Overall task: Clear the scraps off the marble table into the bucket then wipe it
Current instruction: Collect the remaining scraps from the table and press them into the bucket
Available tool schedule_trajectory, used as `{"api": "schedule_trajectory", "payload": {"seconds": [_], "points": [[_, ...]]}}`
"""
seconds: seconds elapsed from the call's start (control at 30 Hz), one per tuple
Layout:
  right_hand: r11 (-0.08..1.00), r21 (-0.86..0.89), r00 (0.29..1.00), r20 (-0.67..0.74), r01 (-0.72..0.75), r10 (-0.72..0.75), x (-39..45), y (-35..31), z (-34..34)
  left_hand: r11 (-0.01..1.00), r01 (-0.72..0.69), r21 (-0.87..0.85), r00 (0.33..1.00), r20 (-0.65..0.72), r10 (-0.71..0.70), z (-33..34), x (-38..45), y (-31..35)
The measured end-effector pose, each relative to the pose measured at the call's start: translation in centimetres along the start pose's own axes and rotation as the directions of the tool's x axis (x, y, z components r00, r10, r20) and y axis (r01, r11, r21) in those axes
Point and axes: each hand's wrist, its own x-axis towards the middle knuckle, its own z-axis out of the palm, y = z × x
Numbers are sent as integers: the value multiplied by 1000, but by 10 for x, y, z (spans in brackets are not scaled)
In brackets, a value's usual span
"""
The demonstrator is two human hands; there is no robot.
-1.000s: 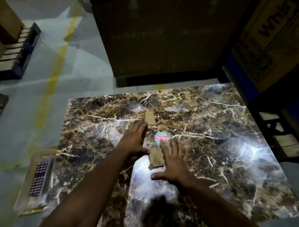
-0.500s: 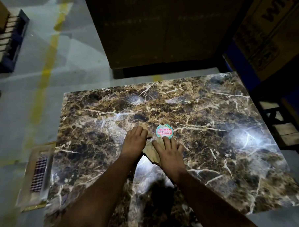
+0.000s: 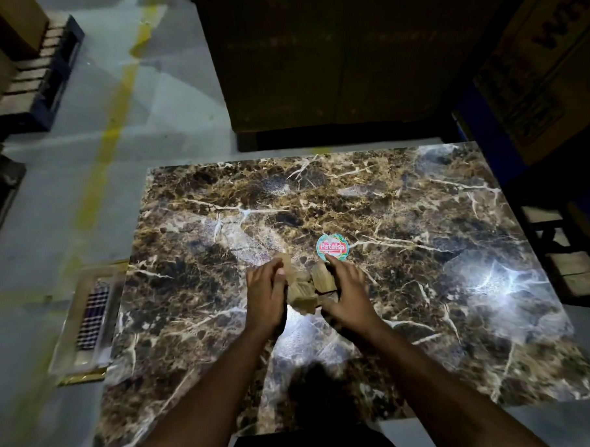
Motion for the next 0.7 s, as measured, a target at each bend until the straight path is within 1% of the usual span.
{"api": "schedule_trajectory", "payload": {"seconds": [0.07,0.1,0.13,0.17,0.23,0.27,0.3,0.33,0.4,0.43,0.47,0.5,0.57,0.63,0.7], "points": [[995,96,993,-116,-3,14,-3,5,6,996,-33,88,997,-62,38,3,-5,3],[992,125,988,-148,-27,46,-3,6,12,990,-55,132,993,-92,68,5,-5,2],[991,122,985,-160,-50,69,-2,7,19,985,-68,160,993,-89,83,7,-3,1],[995,85,985,-159,-55,68,0,8,28,983,-67,170,996,-50,76,10,-1,0],[1000,-9,990,-138,5,-6,1,2,45,983,-78,165,996,66,68,19,1,-4],[999,-24,992,-124,31,-34,-1,-2,53,985,-83,152,993,97,68,25,-2,-5],[999,-10,991,-124,40,-41,-3,-8,60,990,-73,121,993,98,62,31,-8,-4],[998,32,988,-146,45,-40,-5,-12,66,997,-47,69,997,64,42,37,-15,-2],[989,95,960,-265,115,-86,-8,-13,76,992,37,-122,997,-64,-45,48,-25,4],[983,114,946,-307,144,-103,-9,-11,78,964,77,-254,990,-97,-104,54,-28,7],[975,175,949,-306,139,-80,-9,-11,77,924,109,-367,984,-88,-152,57,-31,11],[957,272,963,-268,100,-25,-9,-14,74,890,145,-432,981,-56,-187,60,-32,15],[884,466,978,-193,17,83,-9,-19,69,853,182,-490,974,-26,-223,62,-33,26],[786,614,973,-134,-67,188,-8,-27,64,780,225,-584,960,-7,-281,61,-30,35],[690,708,956,-75,-150,285,-6,-34,60,696,253,-672,942,8,-334,61,-27,43]]}}
